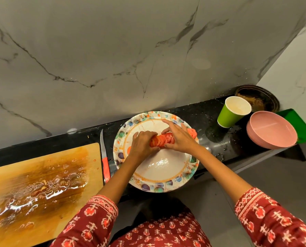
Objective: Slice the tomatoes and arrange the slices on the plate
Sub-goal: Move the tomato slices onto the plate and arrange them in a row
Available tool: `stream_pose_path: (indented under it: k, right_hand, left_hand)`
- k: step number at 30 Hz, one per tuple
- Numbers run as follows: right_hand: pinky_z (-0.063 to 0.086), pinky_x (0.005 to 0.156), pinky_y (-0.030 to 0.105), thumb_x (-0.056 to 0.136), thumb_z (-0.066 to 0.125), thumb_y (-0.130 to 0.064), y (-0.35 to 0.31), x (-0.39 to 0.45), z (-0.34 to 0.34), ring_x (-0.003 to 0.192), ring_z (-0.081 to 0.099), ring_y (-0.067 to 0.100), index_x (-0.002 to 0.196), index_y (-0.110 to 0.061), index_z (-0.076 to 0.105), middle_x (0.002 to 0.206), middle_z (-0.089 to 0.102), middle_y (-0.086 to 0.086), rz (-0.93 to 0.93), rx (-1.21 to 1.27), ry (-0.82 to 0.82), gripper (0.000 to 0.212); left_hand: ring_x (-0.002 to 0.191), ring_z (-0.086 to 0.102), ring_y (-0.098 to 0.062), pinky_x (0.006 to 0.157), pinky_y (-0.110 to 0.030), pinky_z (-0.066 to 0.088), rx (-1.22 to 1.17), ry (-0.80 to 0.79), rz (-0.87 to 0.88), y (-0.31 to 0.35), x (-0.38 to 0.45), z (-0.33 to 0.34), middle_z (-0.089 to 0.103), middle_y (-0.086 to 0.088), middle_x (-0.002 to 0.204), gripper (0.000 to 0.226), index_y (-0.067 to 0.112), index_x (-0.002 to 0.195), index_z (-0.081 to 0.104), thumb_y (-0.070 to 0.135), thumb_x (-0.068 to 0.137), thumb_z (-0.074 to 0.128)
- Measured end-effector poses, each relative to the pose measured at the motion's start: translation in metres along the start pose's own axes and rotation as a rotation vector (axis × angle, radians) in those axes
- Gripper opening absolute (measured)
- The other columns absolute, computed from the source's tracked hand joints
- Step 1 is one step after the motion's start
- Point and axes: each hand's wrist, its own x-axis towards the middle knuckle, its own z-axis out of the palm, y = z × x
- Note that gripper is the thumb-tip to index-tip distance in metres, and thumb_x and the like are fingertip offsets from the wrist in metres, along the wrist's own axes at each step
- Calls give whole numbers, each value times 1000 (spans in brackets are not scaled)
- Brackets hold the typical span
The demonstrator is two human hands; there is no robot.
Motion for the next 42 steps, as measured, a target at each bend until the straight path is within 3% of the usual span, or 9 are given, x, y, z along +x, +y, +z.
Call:
stream_pose_path:
  k: [10,20,27,31,37,42]
  right_hand:
    - [1,115,49,79,71,-27,0,1,-4,135,33,17,148,-22,12,129,55,-3,-25,-43,-67,91]
    - [6,116,46,80,71,-28,-2,6,-6,135,33,18,147,-22,14,129,56,-4,-31,-5,-68,89]
    - [25,110,48,77,71,-22,2,9,2,117,45,17,146,-23,18,112,58,-2,-39,34,-41,87]
    - [17,113,45,78,71,-24,1,9,1,125,40,18,147,-22,14,120,56,-1,-26,22,-70,89]
    - [16,115,49,78,70,-25,0,11,7,124,41,17,147,-22,13,114,58,-2,-36,26,-73,90]
    - [25,111,46,77,71,-20,-2,12,6,106,37,7,146,-20,16,105,50,-6,-29,51,-57,88]
  left_hand:
    - [108,48,-18,96,-33,39,-58,6,-19,4,1,2,56,-2,119,50,20,120,52,36,77,71]
    - [115,44,-20,102,-39,33,0,-26,-32,1,4,0,54,-3,124,58,23,124,48,45,75,69]
    - [111,44,-20,103,-44,32,11,-29,-41,2,5,-3,54,-4,119,53,20,117,50,47,75,68]
    - [111,46,-19,104,-45,31,-10,-41,-46,1,5,-1,56,-2,119,53,21,117,50,46,75,68]
    - [113,45,-20,106,-47,27,-33,-41,-56,4,4,-2,55,-2,122,53,20,120,48,43,76,68]
    - [113,45,-19,105,-47,29,-46,-43,-60,1,3,-3,55,-2,121,52,21,119,49,44,77,68]
